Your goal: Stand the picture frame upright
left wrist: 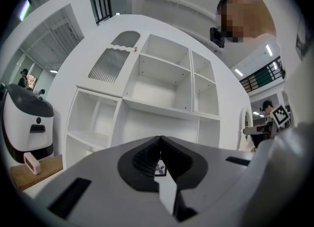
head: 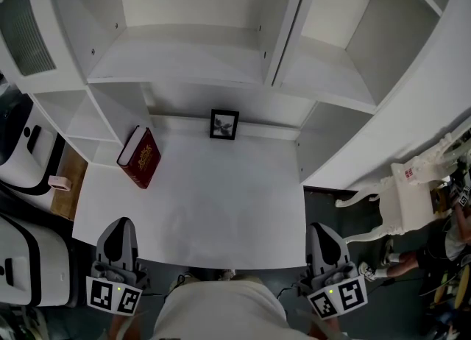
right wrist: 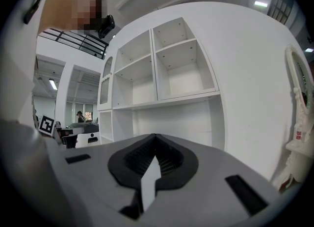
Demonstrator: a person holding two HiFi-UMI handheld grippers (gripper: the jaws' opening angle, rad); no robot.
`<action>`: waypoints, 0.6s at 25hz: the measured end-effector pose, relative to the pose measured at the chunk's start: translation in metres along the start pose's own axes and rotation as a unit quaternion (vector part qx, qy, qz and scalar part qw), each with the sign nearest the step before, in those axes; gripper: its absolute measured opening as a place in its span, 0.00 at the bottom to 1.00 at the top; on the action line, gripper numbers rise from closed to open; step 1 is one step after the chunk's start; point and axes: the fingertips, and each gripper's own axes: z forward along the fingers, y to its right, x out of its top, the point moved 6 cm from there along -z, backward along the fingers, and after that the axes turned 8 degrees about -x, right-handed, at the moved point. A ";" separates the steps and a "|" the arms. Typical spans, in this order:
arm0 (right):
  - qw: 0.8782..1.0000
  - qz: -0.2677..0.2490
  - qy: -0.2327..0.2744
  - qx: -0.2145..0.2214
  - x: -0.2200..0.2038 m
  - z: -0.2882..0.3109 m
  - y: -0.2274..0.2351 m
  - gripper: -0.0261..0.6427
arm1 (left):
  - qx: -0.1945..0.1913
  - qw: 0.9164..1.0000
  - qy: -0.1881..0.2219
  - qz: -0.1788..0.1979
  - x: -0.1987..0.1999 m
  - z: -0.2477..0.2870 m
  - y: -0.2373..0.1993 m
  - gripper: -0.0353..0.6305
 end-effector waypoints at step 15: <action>1.000 0.006 0.004 0.001 0.005 0.009 -0.009 0.05 | -0.010 1.000 0.004 -0.004 0.004 0.007 -0.011 0.08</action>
